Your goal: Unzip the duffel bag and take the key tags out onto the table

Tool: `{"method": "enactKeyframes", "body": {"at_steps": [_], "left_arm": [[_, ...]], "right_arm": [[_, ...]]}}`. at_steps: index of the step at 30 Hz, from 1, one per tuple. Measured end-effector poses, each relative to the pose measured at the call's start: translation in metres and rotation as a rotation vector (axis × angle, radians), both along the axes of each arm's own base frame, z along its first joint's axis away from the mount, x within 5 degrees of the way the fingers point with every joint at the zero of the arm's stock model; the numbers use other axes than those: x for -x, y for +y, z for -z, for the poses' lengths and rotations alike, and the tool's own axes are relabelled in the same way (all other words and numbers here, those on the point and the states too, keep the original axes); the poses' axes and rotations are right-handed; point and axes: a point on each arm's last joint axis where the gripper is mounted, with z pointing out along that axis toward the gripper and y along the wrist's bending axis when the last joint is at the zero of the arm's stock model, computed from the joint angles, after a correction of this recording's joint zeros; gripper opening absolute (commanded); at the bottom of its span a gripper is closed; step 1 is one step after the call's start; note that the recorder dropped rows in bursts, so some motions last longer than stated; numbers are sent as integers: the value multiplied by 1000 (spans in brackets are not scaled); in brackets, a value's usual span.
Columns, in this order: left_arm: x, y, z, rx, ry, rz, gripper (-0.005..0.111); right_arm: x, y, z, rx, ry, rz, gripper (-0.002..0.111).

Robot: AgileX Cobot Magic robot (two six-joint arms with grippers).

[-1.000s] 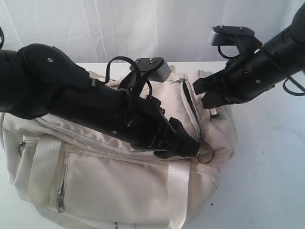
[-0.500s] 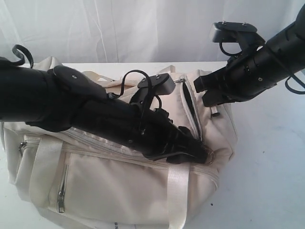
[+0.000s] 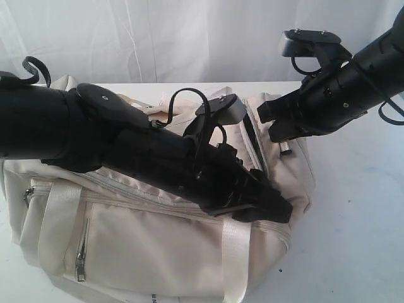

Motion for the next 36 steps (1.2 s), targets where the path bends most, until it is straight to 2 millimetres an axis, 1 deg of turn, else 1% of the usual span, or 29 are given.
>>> {"method": "enactKeyframes", "body": {"at_steps": [3,10,17,20,28,34,36], "left_arm": [[-1,2,3,-42,-19,-7,48],[-8,3,7,-69,-56,-59,48],[-16,-3,27,-102,-21,-86,48],[-19,-7,27,-92,-14,-93,48],[-24,-15,10,-42,-33,-81,48],[-24,-17,14,-45,-15,-76,49],[-25,-18,20,-54,-2,-76,53]], "right_arm": [[0,0,0,0,0,0,0],[0,0,0,0,0,0,0],[0,0,0,0,0,0,0],[0,0,0,0,0,0,0],[0,0,0,0,-2,1,0],[0,0,0,0,-2,1,0],[0,0,0,0,-2,1,0]]}}
